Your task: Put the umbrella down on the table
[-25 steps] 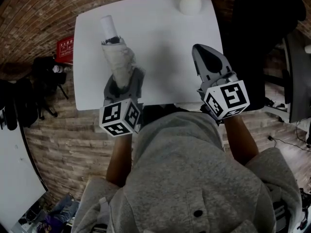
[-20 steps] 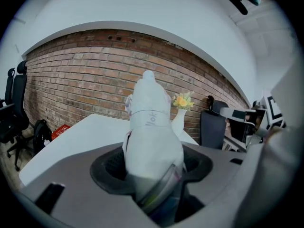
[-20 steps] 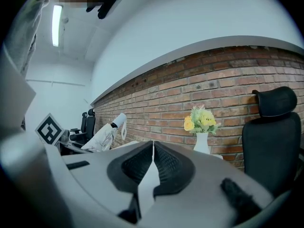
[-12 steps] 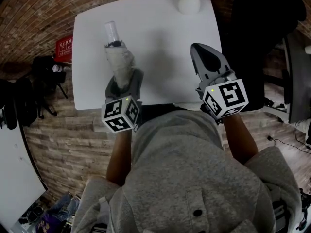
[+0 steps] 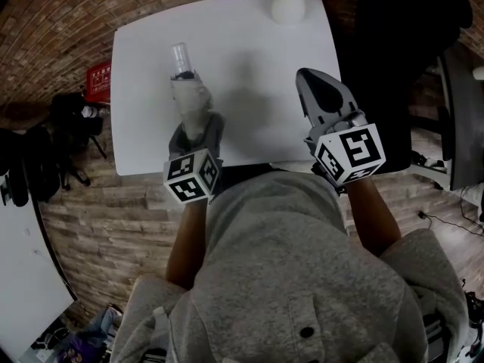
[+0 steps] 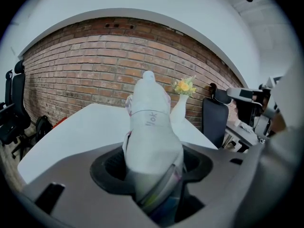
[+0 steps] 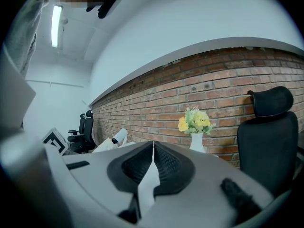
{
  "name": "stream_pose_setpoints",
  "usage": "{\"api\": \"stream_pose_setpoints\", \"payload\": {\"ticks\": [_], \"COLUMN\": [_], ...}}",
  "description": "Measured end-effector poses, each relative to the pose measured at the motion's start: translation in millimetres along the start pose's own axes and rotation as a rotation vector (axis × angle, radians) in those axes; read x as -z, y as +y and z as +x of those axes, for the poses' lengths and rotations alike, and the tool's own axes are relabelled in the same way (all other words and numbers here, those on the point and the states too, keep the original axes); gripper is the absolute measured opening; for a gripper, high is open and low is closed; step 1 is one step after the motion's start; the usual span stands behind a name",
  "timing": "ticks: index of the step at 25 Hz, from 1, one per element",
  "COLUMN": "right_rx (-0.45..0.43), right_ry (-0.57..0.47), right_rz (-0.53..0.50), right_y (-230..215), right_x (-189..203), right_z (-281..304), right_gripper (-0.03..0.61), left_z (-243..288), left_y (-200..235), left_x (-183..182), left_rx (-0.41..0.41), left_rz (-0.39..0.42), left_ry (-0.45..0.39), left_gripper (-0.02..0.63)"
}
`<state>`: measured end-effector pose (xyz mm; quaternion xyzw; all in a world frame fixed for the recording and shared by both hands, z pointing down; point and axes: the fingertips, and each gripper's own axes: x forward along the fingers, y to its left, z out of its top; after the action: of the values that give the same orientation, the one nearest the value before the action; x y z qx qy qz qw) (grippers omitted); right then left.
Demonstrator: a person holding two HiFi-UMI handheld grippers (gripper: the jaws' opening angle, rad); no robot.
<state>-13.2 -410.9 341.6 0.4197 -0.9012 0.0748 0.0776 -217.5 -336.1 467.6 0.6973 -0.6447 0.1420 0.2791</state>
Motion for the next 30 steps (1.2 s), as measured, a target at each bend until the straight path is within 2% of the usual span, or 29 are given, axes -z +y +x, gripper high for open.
{"api": "stream_pose_setpoints", "payload": {"ticks": [19,30], "right_rx": [0.011,0.018], "right_ry": [-0.007,-0.015], "right_rz": [0.008,0.02], "right_y": [-13,-21], "right_x": [1,2], "right_z": [-7,-10], "right_gripper": [0.025,0.025], "left_z": [29,45], "left_y": [4,6], "left_x": [49,76], "left_rx": [-0.028,-0.038], "left_rz": [0.003,0.006], "left_ry": [0.13,0.235], "left_gripper": [0.261,0.261]}}
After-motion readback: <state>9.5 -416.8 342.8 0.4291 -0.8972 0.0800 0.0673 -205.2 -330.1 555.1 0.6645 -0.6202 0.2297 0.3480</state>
